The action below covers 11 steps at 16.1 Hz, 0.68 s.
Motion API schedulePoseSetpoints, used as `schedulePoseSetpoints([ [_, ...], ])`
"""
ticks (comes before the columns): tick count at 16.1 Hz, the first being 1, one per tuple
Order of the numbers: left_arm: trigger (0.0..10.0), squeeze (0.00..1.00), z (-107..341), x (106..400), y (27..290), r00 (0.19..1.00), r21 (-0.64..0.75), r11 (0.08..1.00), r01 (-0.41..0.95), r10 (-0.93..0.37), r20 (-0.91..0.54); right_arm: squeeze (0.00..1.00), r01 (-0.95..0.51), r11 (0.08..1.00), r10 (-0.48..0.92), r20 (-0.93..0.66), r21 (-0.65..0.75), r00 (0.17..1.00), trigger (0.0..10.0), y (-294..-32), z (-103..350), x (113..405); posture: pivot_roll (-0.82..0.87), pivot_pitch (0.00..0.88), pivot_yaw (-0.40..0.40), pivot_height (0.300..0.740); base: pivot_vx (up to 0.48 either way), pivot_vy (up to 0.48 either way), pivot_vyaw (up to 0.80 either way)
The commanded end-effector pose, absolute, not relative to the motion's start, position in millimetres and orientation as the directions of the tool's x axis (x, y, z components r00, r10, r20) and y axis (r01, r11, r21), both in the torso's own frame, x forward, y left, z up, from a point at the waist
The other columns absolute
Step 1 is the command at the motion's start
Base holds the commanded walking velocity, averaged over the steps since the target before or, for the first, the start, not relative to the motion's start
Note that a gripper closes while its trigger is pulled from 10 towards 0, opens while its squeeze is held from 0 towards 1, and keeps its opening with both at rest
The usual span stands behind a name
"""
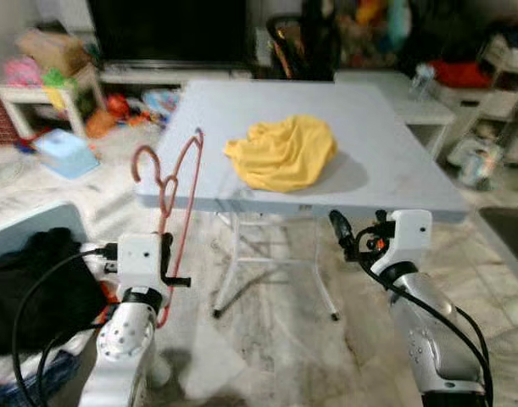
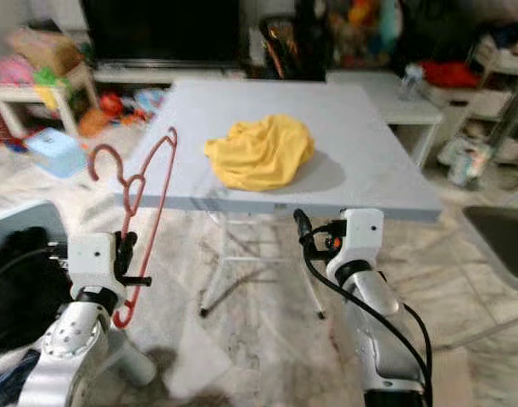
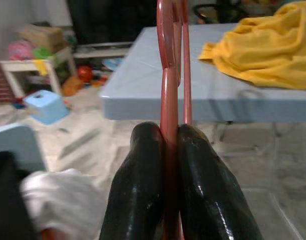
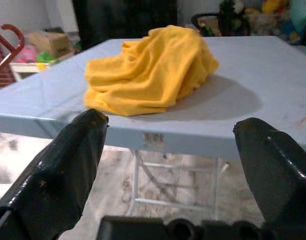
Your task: Hang hanger
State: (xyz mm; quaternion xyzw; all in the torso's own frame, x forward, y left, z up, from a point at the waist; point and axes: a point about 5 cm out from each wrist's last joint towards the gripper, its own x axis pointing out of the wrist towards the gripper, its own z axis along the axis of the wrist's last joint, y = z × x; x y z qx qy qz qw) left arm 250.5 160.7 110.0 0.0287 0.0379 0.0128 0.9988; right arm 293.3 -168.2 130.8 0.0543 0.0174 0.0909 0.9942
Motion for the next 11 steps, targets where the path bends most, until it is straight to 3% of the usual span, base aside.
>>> schedulePoseSetpoints([
  [1, 10.0, 0.00, 107.7, 250.9, 158.0, 0.996, 0.043, 0.999, -0.007, 0.010, -0.091, 1.00, -0.170, 0.979, 0.174, -0.028, 0.114, 0.984, 10.0, -170.5, 129.3, 293.1, -0.01, 0.000, 0.001, 0.740, 0.000, 0.000, 0.00],
  [2, 10.0, 0.00, 106.2, 250.8, 158.9, 0.995, 0.039, 0.999, -0.008, 0.012, -0.100, 0.98, -0.172, 0.979, 0.176, -0.027, 0.112, 0.984, 10.0, -170.2, 129.2, 293.3, -0.01, 0.000, 0.001, 0.740, 0.000, 0.000, 0.00],
  [3, 10.0, 0.00, 102.8, 250.8, 160.7, 0.993, 0.035, 0.999, -0.011, 0.015, -0.116, 0.61, -0.166, 0.981, 0.170, -0.033, 0.100, 0.985, 10.0, -170.3, 128.2, 294.3, 0.00, 0.000, 0.003, 0.740, 0.000, 0.000, 0.00],
  [4, 10.0, 0.00, 98.9, 250.2, 163.0, 0.991, 0.029, 0.999, -0.015, 0.018, -0.133, 0.00, -0.160, 0.983, 0.164, -0.040, 0.095, 0.986, 10.0, -170.4, 126.7, 295.3, 0.00, 0.000, 0.003, 0.740, 0.000, 0.000, 0.00],
  [11, 10.0, 0.00, 90.1, 251.0, 170.3, 0.987, 0.018, 0.999, -0.027, 0.029, -0.157, 0.00, -0.121, 0.988, 0.126, -0.056, 0.091, 0.990, 10.0, -173.9, 118.6, 295.5, -0.01, 0.000, 0.011, 0.740, 0.000, 0.000, 0.00],
])
